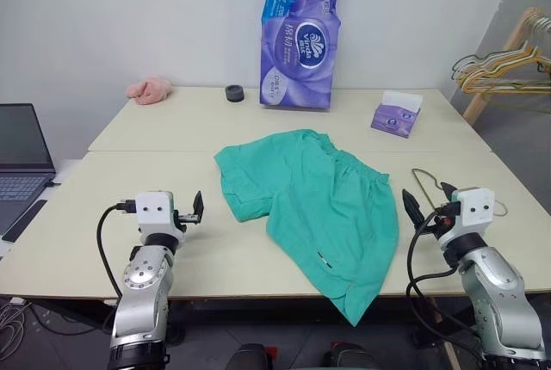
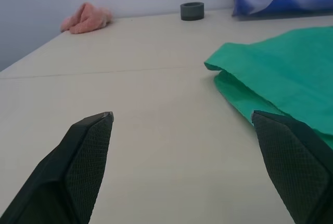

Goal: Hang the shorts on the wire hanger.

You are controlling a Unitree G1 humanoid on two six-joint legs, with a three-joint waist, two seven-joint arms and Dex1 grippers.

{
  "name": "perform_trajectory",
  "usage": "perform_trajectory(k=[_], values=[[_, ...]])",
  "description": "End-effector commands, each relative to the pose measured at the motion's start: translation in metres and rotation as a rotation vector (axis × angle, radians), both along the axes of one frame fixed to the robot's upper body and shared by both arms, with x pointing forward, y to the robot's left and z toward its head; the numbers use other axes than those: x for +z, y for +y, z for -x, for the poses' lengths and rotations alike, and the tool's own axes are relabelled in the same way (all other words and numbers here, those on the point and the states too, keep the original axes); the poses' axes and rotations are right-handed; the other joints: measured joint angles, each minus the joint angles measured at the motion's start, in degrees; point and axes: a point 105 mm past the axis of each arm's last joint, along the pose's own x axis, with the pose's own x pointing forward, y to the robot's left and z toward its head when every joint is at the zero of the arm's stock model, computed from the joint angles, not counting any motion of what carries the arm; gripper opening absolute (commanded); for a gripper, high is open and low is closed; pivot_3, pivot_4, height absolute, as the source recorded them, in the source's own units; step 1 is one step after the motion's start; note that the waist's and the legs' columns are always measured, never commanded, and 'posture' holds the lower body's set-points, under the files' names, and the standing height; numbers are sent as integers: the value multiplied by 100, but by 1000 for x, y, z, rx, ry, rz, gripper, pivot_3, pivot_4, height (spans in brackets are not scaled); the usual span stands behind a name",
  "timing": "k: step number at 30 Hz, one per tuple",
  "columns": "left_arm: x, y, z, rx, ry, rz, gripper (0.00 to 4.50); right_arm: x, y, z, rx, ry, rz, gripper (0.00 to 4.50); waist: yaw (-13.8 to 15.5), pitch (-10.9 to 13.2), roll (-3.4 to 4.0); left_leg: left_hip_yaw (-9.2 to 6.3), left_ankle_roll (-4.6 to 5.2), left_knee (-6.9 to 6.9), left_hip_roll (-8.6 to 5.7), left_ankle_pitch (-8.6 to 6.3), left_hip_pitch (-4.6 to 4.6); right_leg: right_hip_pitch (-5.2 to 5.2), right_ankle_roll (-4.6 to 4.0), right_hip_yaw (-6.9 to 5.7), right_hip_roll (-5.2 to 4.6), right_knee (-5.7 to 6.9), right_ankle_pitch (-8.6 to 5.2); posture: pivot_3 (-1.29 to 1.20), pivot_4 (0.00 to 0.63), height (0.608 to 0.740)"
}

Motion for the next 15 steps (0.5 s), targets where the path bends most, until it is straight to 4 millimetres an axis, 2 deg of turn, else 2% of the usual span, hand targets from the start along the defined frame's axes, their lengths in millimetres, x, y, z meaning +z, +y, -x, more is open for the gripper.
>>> perform_trajectory(k=[1,15], values=[[17,-2,-3,-18,-71,-24,4500,19,3,-1,6,-67,13,4481,0,0,0,0,0,0,0,0,0,0,0,0,0,0,0,101,0,740],[11,0,-1,-1,-43,-7,4500,18,6,-1,27,-64,27,4481,2,0,0,0,0,0,0,0,0,0,1,-1,0,0,0,104,0,740]])
